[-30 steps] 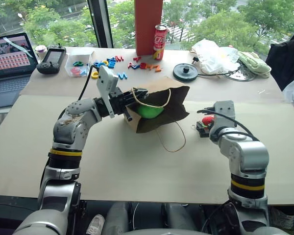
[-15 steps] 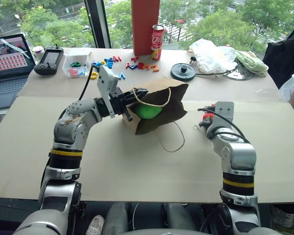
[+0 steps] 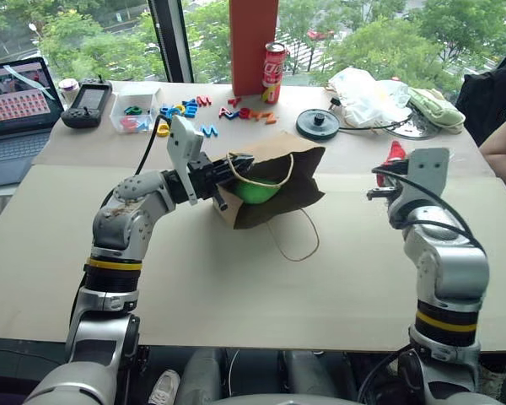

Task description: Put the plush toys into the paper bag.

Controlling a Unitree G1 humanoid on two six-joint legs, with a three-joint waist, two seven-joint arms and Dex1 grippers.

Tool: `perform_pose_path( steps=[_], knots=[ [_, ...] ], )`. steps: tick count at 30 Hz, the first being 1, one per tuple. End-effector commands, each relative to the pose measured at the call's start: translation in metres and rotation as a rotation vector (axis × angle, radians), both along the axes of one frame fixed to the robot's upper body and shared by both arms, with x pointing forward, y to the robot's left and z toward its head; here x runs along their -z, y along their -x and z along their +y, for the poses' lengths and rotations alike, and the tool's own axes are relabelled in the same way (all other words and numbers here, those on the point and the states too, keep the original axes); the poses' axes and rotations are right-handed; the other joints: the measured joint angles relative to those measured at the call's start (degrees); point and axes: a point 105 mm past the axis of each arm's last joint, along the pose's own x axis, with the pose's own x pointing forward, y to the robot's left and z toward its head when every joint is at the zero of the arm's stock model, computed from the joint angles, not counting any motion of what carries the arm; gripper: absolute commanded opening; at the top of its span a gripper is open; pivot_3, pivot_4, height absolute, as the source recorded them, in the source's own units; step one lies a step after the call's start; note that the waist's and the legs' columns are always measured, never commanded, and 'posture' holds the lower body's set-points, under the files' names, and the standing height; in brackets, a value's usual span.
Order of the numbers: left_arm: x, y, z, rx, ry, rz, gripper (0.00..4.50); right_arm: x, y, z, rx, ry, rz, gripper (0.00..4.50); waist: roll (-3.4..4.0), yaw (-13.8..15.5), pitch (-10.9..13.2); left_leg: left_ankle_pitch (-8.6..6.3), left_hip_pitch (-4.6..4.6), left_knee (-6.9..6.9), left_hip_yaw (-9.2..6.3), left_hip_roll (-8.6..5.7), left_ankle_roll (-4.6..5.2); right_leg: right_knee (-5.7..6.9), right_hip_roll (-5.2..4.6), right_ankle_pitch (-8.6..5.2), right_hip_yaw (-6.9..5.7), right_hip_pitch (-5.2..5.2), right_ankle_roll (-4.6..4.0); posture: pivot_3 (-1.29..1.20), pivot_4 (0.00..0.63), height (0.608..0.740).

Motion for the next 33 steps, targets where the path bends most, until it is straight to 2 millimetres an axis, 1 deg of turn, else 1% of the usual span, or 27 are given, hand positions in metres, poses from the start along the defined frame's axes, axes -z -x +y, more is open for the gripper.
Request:
perform_pose_path(
  steps=[1, 2, 4, 7, 10, 12, 18, 22, 26, 30, 31, 33],
  knots=[
    [-0.013, 0.004, -0.001, 0.008, -0.003, -0.058, 0.0, -0.019, 0.032, 0.043, -0.358, 0.006, 0.055, 0.67, -0.01, -0.1, 0.0, 0.0, 0.02, 0.0, 0.0, 0.0, 0.0, 0.0, 0.01, 0.0, -0.01, 0.01, 0.0, 0.0, 0.15, 0.739],
    [-0.013, 0.004, -0.001, 0.009, -0.003, -0.058, 0.0, -0.018, 0.04, 0.051, -0.419, 0.009, 0.092, 0.67, -0.01, -0.16, 0.0, -0.01, 0.04, 0.0, -0.01, 0.06, 0.01, -0.02, 0.05, 0.0, 0.0, 0.04, 0.0, 0.0, 0.15, 0.739],
    [-0.014, 0.004, -0.001, 0.009, -0.002, -0.057, 0.0, -0.015, 0.048, 0.057, -0.475, 0.016, 0.142, 0.67, -0.01, -0.26, 0.0, -0.01, 0.06, 0.0, -0.03, 0.09, 0.01, -0.02, 0.09, 0.0, 0.01, 0.06, -0.01, 0.0, 0.15, 0.739],
    [-0.017, 0.003, -0.001, 0.007, 0.014, -0.053, 0.0, -0.007, 0.056, 0.06, -0.514, 0.024, 0.216, 0.67, -0.02, -0.06, 0.0, -0.01, 0.07, 0.02, -0.05, 0.08, 0.01, 0.0, 0.07, 0.0, 0.01, 0.07, -0.01, 0.0, 0.15, 0.739],
    [-0.018, 0.002, 0.0, 0.004, 0.015, -0.054, 0.0, 0.002, 0.064, 0.069, -0.572, 0.028, 0.265, 0.67, -0.02, 0.17, 0.0, -0.01, 0.05, 0.04, -0.04, 0.06, 0.01, -0.03, 0.0, 0.0, 0.01, 0.09, 0.0, 0.0, 0.15, 0.739],
    [-0.018, 0.002, 0.0, 0.003, 0.012, -0.055, 0.0, 0.004, 0.065, 0.076, -0.6, 0.017, 0.272, 0.67, -0.01, 0.16, 0.0, -0.01, 0.03, 0.03, -0.05, 0.04, 0.01, -0.06, 0.0, -0.01, 0.0, 0.08, 0.0, 0.0, 0.15, 0.739],
    [-0.018, 0.003, 0.001, 0.002, 0.005, -0.058, 0.0, 0.01, 0.066, 0.082, -0.619, 0.014, 0.299, 0.67, -0.02, 0.12, 0.0, -0.01, 0.01, 0.03, -0.06, 0.0, 0.02, -0.04, 0.02, -0.01, 0.0, 0.05, 0.0, 0.0, 0.15, 0.739],
    [-0.018, 0.002, 0.001, 0.002, 0.004, -0.057, 0.0, 0.007, 0.065, 0.09, -0.65, 0.001, 0.284, 0.67, -0.01, 0.09, 0.0, -0.01, 0.01, 0.03, -0.06, 0.01, 0.02, -0.04, 0.02, -0.01, 0.0, 0.05, 0.0, 0.0, 0.15, 0.739],
    [-0.017, 0.002, 0.0, 0.002, 0.004, -0.058, 0.0, 0.002, 0.065, 0.085, -0.641, 0.005, 0.273, 0.67, -0.01, 0.11, 0.0, -0.01, 0.01, 0.03, -0.06, 0.0, 0.02, -0.04, 0.02, -0.01, 0.0, 0.05, 0.0, 0.0, 0.15, 0.739],
    [-0.017, 0.002, 0.0, 0.005, 0.004, -0.057, 0.0, -0.001, 0.066, 0.095, -0.675, -0.001, 0.261, 0.67, -0.02, 0.11, 0.0, -0.01, 0.01, 0.03, -0.06, -0.01, 0.01, -0.04, 0.01, -0.01, 0.0, 0.05, 0.0, 0.0, 0.15, 0.739],
    [-0.017, 0.002, -0.001, 0.005, 0.004, -0.056, 0.0, -0.002, 0.061, 0.099, -0.67, -0.017, 0.254, 0.67, -0.02, 0.11, 0.0, -0.01, 0.02, 0.03, -0.07, 0.0, 0.02, -0.03, 0.02, -0.01, 0.0, 0.06, 0.0, 0.0, 0.15, 0.739],
    [-0.017, 0.001, -0.002, 0.008, 0.004, -0.055, 0.0, -0.002, 0.039, 0.11, -0.598, -0.087, 0.229, 0.67, -0.02, -0.24, 0.0, -0.01, 0.03, 0.03, -0.07, 0.02, 0.01, -0.02, 0.04, -0.01, 0.01, 0.05, 0.0, 0.0, 0.15, 0.739]
  ],
)
